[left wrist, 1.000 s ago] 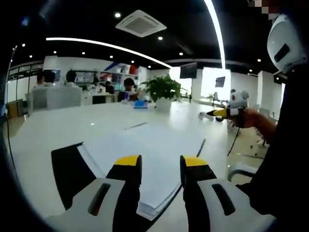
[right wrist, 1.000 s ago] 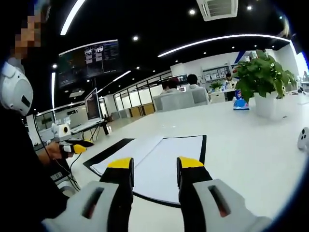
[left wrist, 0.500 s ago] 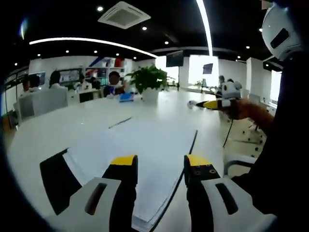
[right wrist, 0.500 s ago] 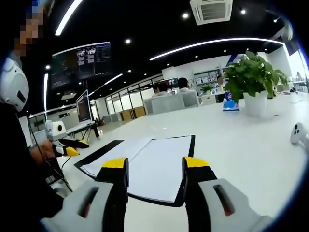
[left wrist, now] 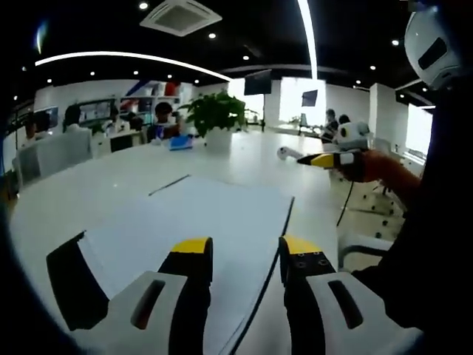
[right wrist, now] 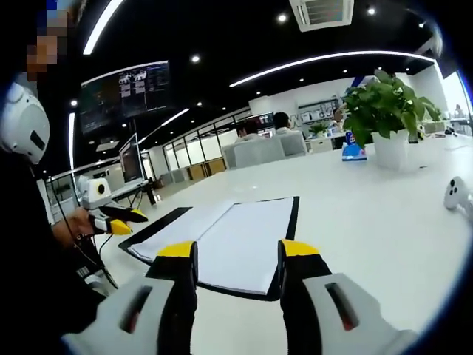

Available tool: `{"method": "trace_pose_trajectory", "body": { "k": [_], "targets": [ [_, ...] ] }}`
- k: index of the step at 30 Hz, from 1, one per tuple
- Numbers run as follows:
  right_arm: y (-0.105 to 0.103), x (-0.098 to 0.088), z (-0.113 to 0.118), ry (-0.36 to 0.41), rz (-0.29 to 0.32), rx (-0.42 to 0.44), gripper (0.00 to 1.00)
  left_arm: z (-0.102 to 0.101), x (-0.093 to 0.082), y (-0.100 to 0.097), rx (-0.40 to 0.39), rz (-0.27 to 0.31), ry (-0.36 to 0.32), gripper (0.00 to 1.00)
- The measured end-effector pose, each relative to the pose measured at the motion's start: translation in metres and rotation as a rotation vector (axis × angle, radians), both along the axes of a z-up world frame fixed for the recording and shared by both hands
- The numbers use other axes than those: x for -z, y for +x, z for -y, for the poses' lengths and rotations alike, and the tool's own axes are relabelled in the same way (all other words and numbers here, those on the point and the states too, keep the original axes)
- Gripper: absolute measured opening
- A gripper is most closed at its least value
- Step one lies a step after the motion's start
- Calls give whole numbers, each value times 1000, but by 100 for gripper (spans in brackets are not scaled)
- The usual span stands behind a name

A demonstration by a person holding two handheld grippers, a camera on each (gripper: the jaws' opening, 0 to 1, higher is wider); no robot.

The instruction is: Flip through the bound document one page at a time

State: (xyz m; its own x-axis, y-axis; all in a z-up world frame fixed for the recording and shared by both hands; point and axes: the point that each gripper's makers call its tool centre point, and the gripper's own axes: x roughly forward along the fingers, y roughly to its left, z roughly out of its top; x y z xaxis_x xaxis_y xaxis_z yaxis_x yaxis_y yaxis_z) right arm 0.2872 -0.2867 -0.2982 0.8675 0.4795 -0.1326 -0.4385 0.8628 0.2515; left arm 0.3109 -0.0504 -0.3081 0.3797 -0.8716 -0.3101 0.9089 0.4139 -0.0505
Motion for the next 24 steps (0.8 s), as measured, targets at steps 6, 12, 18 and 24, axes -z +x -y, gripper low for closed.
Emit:
{"method": "trace_pose_trajectory", "body": {
  "k": [6,12,18,24],
  "targets": [
    [1,1,4,11,2,2,43,18,4,-3,51,-13,28,38],
    [5,3,9,19,0,16,42,44,9,-5,125,-11,70,35],
    [8,7,10,12,-12,22,40,67,22,-8,189,-25,116,35],
    [11,11,10,4,-22,21,40,83,36,-7,230,-26,168,34]
  ]
}}
